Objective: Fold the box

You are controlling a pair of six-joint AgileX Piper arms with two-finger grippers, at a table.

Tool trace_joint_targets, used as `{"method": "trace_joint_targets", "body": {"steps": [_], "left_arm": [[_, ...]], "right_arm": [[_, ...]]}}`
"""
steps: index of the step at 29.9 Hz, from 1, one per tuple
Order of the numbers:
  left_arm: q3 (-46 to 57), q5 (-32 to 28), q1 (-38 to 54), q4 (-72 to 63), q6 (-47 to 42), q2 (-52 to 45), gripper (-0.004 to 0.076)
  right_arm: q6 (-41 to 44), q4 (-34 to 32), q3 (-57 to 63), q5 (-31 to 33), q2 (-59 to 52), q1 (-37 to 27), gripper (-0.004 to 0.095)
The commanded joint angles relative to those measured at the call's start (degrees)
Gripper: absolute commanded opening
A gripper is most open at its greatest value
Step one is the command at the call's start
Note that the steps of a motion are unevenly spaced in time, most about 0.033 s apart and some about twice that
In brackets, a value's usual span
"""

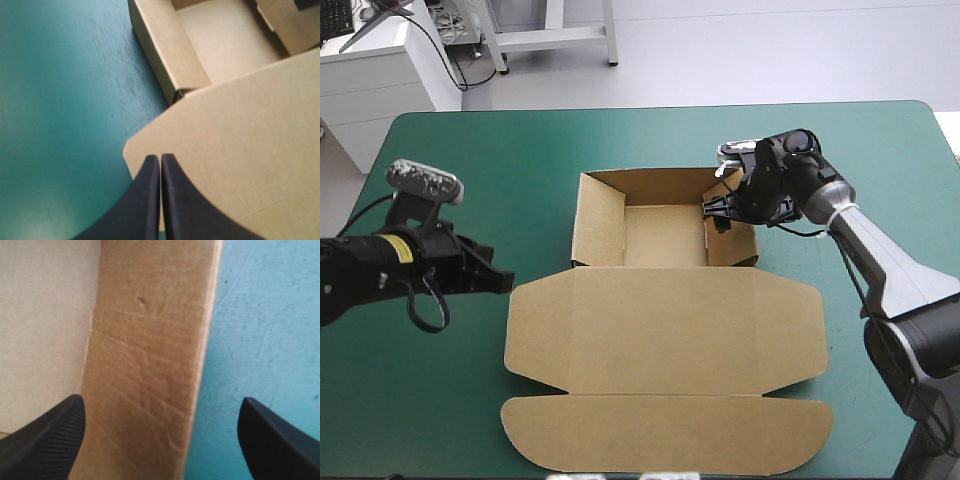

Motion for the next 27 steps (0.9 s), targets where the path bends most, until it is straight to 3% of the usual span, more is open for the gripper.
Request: {"method": "trace_joint_targets", "body": {"steps": [1, 5, 7, 9, 12, 16, 20, 23, 27], "left_arm": [[5.6, -3.4, -0.2, -0.3, 0.1, -5.1, -0.0008], [13.8, -4.6, -0.2, -0.3, 0.1, -10.9, -0.0008], [17.5, -5.5, -0.2, -0.3, 0.6, -14.0, -0.0008], [20.4, -5.9, -0.2, -0.4, 0.6, -17.1, -0.0008], [23.0, -5.9, -0.2, -0.6, 0.6, -21.3, -0.0008], [24.1, -6.2, -0.2, -0.6, 0.6, -26.4, -0.0008], [24.1, -6.8, -0.2, -0.6, 0.6, -31.2, -0.0008], [24.3, -5.8, -0.2, -0.6, 0.6, -33.7, -0.0008], [24.5, -5.4, -0.2, -0.5, 0.6, -35.8, -0.0008]], "right_arm": [[-0.6, 0.0, -1.4, -1.5, -1.1, 0.0, 0.0766], [-0.6, 0.0, -1.4, -2.0, -0.3, 0.0, 0.0752], [-0.4, 0.0, -1.4, -2.3, -0.3, 0.0, 0.0645], [-0.4, 0.0, -1.7, -2.3, -0.4, 0.0, 0.0443], [-0.4, 0.3, -2.0, -2.5, -0.4, 0.0, -0.0008], [-0.4, 0.0, -2.0, -0.9, -0.4, -0.6, 0.0], [-1.5, 0.0, -2.0, -3.4, -2.1, -3.9, -0.0006], [-4.7, 0.0, -3.2, -3.6, -4.0, -9.5, -0.0019], [-8.2, 0.0, -8.1, 0.9, -4.6, -22.3, -0.0019]]}}
